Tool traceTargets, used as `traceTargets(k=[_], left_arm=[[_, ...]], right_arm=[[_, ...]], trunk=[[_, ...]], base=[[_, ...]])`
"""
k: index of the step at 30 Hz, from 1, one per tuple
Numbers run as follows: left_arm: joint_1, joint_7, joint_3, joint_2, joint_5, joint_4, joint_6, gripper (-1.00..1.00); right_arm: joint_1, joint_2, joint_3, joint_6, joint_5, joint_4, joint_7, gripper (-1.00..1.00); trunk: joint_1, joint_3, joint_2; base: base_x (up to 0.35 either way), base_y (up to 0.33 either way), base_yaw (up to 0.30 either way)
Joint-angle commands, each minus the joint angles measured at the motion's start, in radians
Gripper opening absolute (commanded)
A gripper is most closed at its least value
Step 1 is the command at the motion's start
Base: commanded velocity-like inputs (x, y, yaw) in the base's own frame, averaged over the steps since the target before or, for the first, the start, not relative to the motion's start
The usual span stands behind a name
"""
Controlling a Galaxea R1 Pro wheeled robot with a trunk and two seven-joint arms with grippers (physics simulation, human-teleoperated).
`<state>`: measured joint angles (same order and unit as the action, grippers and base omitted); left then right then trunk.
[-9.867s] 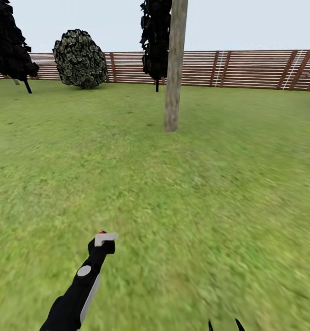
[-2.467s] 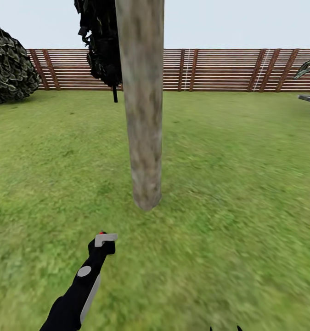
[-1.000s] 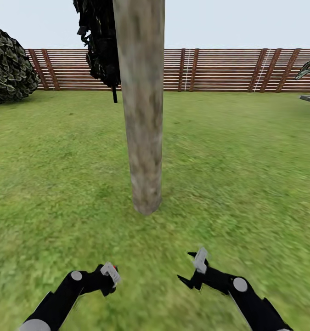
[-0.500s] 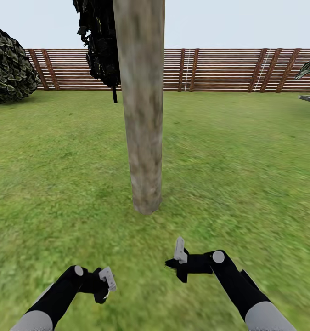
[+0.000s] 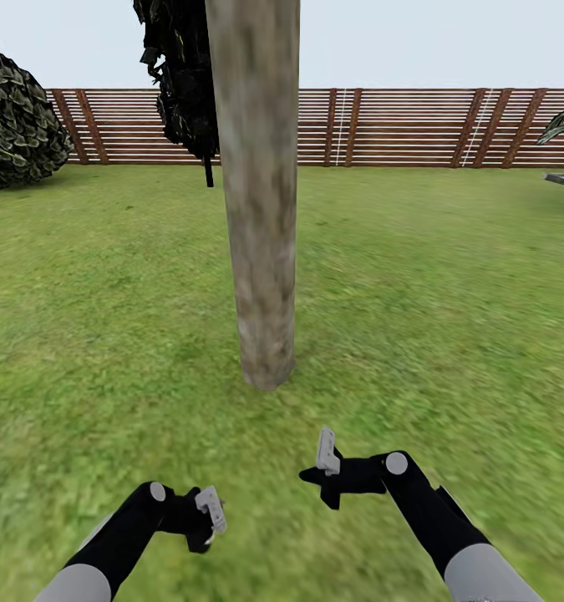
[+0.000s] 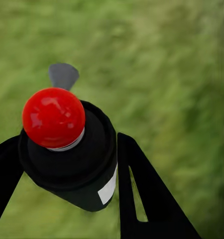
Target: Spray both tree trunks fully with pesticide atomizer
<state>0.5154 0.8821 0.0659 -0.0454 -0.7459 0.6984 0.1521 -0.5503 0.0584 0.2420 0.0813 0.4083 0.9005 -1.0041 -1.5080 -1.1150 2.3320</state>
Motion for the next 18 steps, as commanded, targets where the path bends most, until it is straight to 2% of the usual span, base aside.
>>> traceTargets(k=[1,8,15,18], left_arm=[[0.000,0.009,0.000,0.006,-0.001,0.001,-0.001,-1.00],[0.002,0.032,0.000,0.037,-0.001,0.008,-0.002,-1.00],[0.002,0.048,0.000,0.062,0.000,0.009,-0.032,-1.00],[0.006,0.079,0.000,0.077,0.002,0.010,-0.037,-1.00]], right_arm=[[-0.001,0.000,0.000,0.000,0.000,-0.001,0.000,-1.00],[-0.003,0.000,0.002,0.000,0.001,-0.002,-0.047,-1.00],[-0.003,0.000,0.003,0.000,0.001,-0.003,-0.054,-1.00],[-0.003,0.000,0.003,0.000,0.001,-0.003,-0.054,-1.00]], trunk=[[0.000,0.000,0.000],[0.000,0.000,0.000],[0.000,0.000,0.000],[0.000,0.000,0.000]], base=[[0.000,0.000,0.000],[0.000,0.000,0.000],[0.000,0.000,0.000],[0.000,0.000,0.000]])
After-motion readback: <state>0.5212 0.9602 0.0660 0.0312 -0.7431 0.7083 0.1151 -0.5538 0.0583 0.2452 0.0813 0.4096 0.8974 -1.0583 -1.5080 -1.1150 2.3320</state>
